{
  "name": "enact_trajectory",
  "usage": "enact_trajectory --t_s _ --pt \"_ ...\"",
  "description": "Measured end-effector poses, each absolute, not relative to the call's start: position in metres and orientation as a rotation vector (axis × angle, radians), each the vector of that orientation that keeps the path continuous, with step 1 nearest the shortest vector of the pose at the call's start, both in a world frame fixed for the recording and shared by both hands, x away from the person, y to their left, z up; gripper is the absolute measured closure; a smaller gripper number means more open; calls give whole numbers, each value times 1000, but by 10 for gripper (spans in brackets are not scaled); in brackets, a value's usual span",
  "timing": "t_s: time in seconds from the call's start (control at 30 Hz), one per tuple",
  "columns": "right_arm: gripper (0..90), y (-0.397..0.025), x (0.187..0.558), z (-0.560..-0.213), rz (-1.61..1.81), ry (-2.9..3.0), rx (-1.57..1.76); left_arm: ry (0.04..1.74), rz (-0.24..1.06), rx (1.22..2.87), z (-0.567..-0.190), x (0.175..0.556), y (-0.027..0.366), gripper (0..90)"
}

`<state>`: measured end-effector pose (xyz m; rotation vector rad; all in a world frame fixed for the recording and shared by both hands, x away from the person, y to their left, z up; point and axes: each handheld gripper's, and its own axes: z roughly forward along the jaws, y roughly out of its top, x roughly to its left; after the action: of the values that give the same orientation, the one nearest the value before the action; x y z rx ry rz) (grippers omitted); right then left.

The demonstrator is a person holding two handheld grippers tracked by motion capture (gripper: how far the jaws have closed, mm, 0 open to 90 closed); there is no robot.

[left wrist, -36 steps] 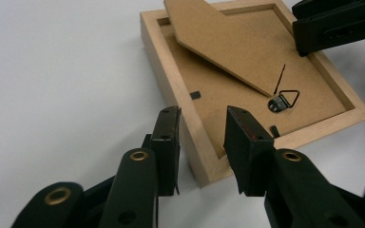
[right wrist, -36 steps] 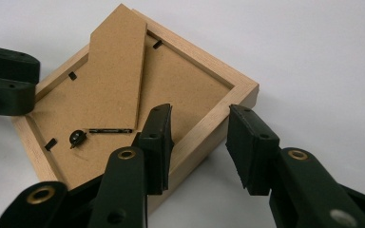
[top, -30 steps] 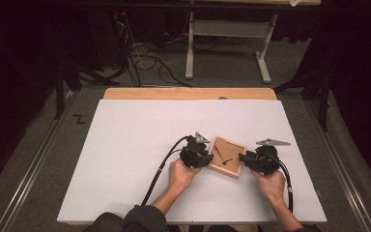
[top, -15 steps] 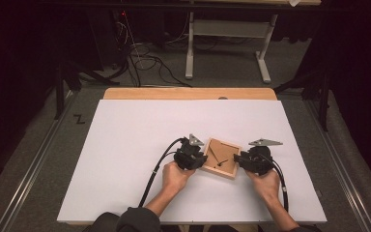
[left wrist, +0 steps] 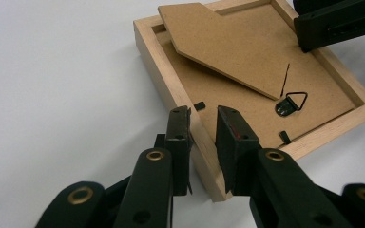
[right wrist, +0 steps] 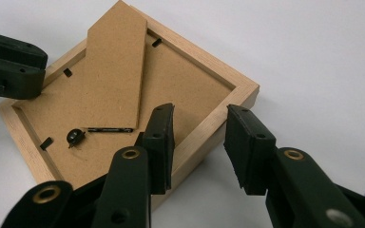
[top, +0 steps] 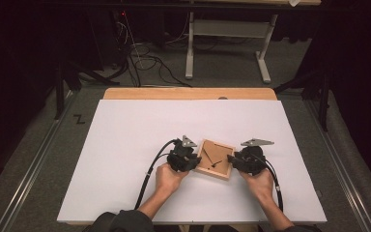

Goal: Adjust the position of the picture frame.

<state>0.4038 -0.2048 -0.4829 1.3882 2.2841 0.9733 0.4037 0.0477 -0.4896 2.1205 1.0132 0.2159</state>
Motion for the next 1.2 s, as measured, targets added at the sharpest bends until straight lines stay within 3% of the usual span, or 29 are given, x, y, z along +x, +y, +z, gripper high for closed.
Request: enact_trajectory --t_s 0.93,1.2 --pt "637 -168 403 -483 940 2347 1282 1021 244 2123 -491 388 79 736" --pt "585 -168 405 -483 964 2355 1279 1035 220 2086 -491 388 87 673"
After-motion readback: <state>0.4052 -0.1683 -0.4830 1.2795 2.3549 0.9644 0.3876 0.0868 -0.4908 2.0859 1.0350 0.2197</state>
